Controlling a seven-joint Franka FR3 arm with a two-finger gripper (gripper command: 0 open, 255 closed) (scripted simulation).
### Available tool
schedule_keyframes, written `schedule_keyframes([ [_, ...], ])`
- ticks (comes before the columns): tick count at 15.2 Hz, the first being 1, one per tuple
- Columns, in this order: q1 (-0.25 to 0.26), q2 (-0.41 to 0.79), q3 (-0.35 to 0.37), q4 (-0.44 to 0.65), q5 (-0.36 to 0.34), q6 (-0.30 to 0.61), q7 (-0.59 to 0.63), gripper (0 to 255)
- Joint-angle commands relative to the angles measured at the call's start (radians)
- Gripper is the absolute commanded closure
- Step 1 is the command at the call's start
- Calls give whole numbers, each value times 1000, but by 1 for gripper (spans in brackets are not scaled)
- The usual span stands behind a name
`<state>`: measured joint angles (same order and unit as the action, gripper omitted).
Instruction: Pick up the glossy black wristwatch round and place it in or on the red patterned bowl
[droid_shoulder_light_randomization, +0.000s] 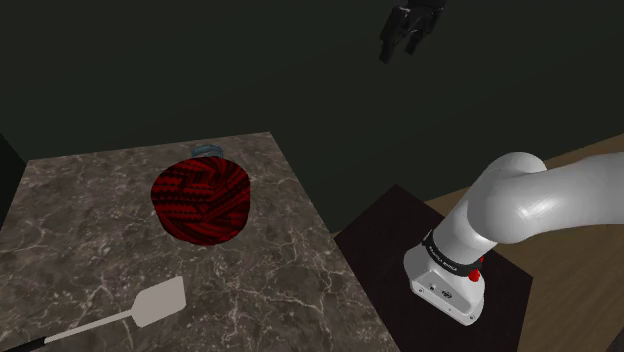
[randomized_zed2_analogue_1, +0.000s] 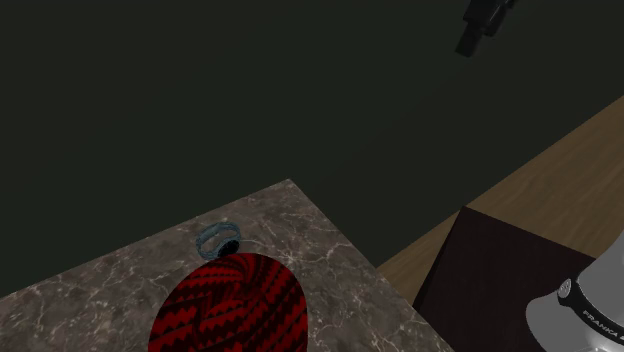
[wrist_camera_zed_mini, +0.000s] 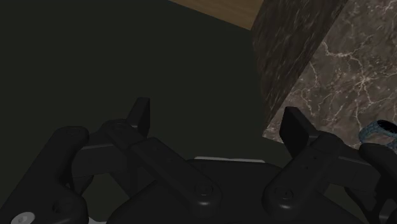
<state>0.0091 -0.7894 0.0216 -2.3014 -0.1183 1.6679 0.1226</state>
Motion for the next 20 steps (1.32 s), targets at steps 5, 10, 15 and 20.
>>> schedule_keyframes([
  [5,18,99,38,-9,30,86,49,0],
  [10,37,240,85,6,60,188,107,0],
  [15,54,398,131,50,78,279,162,0],
  [20,70,567,175,122,80,354,218,0],
])
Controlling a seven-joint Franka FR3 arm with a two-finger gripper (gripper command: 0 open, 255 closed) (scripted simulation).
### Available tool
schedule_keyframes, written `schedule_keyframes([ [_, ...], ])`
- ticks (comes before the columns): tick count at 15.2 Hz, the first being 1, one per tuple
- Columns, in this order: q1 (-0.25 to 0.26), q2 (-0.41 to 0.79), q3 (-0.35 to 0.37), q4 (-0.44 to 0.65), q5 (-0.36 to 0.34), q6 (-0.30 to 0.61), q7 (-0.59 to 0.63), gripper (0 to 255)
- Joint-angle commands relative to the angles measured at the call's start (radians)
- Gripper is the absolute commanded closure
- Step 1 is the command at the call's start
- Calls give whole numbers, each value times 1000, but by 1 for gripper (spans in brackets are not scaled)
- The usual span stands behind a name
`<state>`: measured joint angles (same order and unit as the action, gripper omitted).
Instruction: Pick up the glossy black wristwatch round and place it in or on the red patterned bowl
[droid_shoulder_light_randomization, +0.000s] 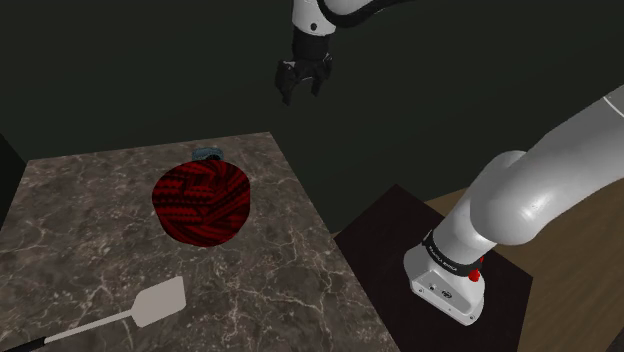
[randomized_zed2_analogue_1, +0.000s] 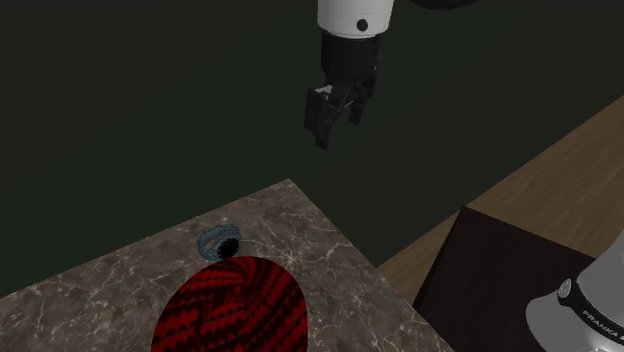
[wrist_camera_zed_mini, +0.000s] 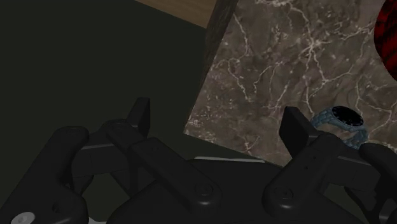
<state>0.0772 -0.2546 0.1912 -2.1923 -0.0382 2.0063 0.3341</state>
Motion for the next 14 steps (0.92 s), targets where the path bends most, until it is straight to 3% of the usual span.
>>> schedule_keyframes([
  [1,5,67,13,30,-2,28,18,0],
  [14,81,546,76,368,-68,110,158,0],
])
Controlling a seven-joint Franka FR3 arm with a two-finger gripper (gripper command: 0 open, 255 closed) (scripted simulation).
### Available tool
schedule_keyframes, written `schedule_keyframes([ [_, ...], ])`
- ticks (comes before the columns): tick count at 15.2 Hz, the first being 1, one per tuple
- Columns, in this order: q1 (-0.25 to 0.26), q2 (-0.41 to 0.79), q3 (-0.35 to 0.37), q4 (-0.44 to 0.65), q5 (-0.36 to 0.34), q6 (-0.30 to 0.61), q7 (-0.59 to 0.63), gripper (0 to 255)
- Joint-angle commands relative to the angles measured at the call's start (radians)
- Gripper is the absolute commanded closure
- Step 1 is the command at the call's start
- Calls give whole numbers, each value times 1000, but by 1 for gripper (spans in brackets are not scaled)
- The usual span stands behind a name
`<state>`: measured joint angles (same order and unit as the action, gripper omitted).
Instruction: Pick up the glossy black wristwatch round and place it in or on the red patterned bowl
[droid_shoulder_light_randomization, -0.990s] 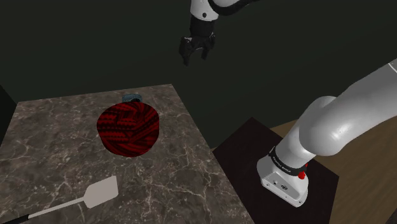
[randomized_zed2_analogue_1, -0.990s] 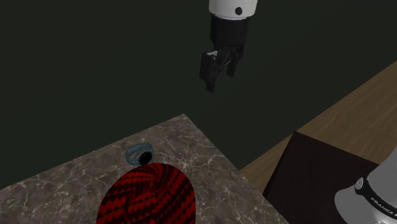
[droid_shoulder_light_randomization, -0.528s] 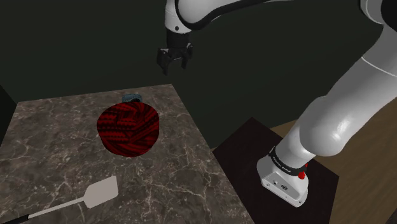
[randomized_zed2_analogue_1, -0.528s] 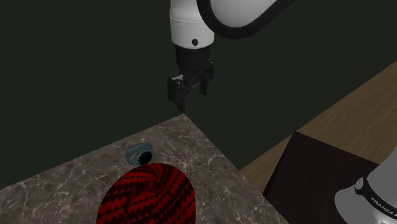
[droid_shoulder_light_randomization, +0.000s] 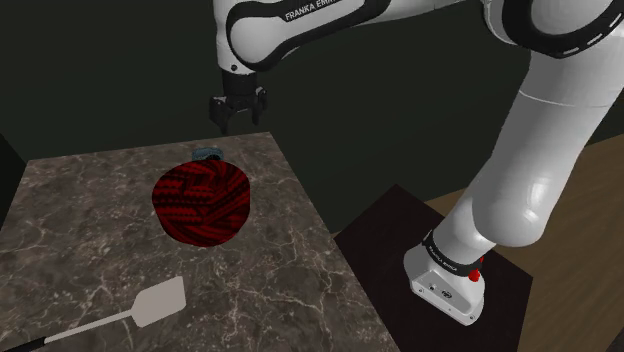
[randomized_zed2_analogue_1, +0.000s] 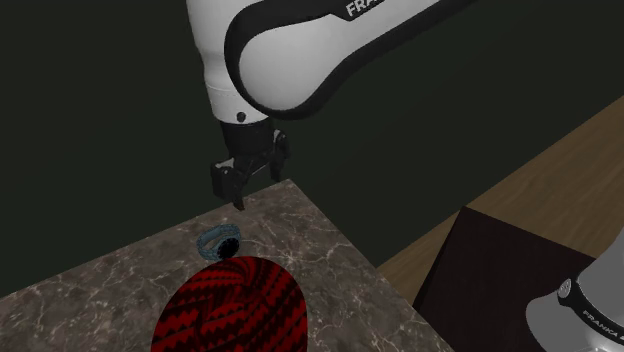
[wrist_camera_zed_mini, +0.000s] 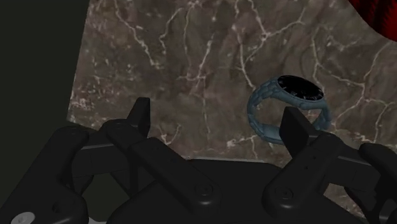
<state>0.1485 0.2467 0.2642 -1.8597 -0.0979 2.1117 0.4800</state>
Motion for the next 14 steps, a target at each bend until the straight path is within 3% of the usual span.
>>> schedule_keyframes([
  [1,19,83,4,71,-14,3,21,0],
  [4,49,200,5,185,-30,-6,42,0],
  [14,56,252,-4,156,-46,74,53,0],
])
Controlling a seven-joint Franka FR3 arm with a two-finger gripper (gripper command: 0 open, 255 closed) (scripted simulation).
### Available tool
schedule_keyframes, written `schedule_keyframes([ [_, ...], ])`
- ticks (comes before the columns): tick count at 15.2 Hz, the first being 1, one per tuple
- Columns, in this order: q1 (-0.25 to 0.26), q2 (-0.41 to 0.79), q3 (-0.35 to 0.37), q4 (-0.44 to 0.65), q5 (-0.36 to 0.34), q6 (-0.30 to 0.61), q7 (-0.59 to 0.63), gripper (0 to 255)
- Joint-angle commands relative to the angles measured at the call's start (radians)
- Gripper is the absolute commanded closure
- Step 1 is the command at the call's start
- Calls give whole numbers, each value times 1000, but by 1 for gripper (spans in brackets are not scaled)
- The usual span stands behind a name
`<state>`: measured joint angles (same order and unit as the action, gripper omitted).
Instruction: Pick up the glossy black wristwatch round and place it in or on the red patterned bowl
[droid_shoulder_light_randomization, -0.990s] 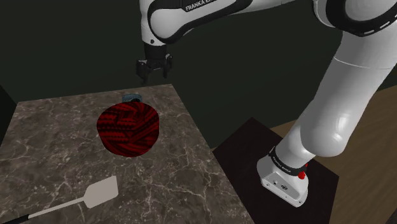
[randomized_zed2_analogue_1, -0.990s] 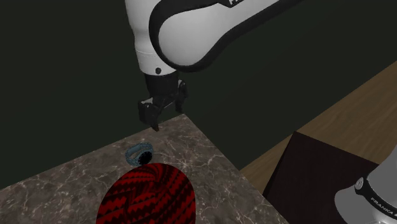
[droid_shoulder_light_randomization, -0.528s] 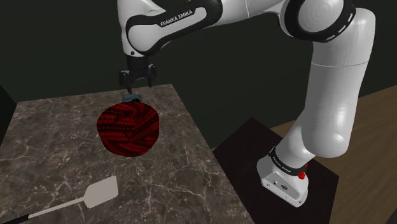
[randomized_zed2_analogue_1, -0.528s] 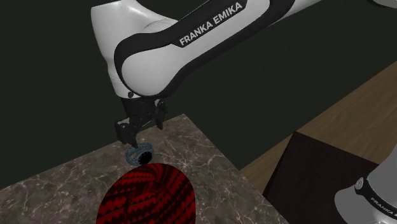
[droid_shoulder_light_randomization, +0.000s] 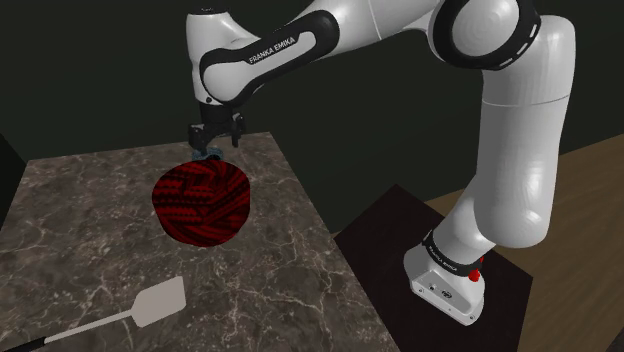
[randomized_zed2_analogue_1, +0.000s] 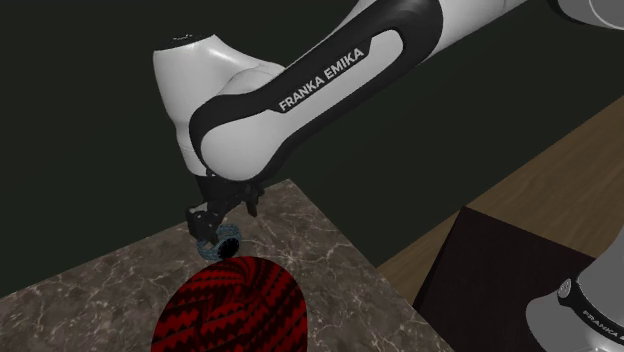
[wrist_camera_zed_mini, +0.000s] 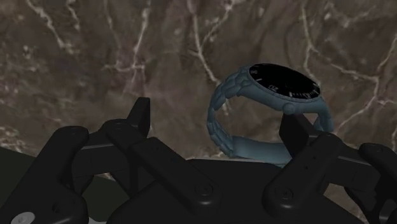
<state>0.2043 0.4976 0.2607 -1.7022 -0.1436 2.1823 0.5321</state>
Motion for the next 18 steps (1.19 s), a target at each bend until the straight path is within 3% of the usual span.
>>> schedule_keyframes([
  [1,1,2,0,-1,-1,4,1,0],
  [6,1,2,0,-1,-1,4,1,0],
  [7,1,2,0,-2,-1,4,1,255],
  [18,-1,-12,2,6,4,-17,-2,255],
])
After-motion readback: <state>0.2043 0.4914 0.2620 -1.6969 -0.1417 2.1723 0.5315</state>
